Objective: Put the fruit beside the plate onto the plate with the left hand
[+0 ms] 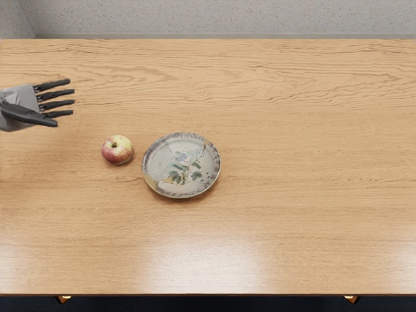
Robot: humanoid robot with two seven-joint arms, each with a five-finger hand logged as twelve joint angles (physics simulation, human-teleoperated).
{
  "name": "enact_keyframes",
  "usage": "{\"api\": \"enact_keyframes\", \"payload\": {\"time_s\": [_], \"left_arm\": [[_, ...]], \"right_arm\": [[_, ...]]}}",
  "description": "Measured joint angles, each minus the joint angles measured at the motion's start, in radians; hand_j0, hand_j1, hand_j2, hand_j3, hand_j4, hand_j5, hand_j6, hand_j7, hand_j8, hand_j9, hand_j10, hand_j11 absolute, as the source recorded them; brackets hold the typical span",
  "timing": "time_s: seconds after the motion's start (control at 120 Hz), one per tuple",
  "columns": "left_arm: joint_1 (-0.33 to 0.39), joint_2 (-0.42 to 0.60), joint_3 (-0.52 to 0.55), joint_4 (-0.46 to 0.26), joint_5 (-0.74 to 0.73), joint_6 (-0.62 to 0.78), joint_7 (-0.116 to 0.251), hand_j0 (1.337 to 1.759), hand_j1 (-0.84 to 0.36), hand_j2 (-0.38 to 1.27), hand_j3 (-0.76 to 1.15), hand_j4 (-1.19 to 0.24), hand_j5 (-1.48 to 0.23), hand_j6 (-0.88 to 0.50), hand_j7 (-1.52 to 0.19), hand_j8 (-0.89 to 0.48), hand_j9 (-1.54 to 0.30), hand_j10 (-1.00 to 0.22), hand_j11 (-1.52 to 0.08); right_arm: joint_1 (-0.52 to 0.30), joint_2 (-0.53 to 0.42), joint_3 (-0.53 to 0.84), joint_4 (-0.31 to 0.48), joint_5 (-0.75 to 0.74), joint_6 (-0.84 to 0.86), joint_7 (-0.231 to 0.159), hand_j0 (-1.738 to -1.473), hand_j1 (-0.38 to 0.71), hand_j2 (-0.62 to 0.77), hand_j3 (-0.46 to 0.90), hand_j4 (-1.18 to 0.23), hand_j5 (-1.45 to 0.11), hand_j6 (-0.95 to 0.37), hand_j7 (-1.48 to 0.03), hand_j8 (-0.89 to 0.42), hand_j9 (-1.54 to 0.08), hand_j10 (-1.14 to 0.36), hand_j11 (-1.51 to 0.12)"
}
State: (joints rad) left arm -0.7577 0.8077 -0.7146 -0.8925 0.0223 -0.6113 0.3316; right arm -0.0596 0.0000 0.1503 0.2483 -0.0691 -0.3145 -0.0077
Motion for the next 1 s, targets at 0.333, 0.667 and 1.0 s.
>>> {"api": "enact_keyframes", "payload": {"time_s": [0.333, 0.667, 1.0], "left_arm": [[-0.117, 0.009, 0.009, -0.04, 0.112, 0.0, 0.18, 1.658, 0.32, 0.0, 0.0, -0.02, -0.03, -0.02, -0.03, -0.02, -0.03, -0.02, -0.03], [-0.182, -0.151, 0.017, -0.351, 0.733, 0.041, 0.272, 1.658, 0.27, 0.01, 0.0, -0.07, -0.09, -0.07, -0.09, -0.07, -0.09, -0.07, -0.09], [-0.231, -0.287, 0.307, -0.348, 1.087, 0.445, 0.279, 1.658, 0.25, 0.02, 0.0, -0.09, -0.11, -0.09, -0.11, -0.09, -0.11, -0.08, -0.11]], "right_arm": [[0.0, 0.0, -0.001, -0.001, 0.0, 0.0, 0.0, -1.658, -0.35, 0.0, 0.0, 0.0, 0.0, 0.0, 0.0, 0.0, 0.0, 0.0, 0.0], [0.0, 0.0, -0.001, -0.001, 0.0, 0.0, 0.0, -1.658, -0.35, 0.0, 0.0, 0.0, 0.0, 0.0, 0.0, 0.0, 0.0, 0.0, 0.0], [0.0, 0.0, -0.001, -0.001, 0.0, 0.0, 0.0, -1.658, -0.35, 0.0, 0.0, 0.0, 0.0, 0.0, 0.0, 0.0, 0.0, 0.0, 0.0]]}}
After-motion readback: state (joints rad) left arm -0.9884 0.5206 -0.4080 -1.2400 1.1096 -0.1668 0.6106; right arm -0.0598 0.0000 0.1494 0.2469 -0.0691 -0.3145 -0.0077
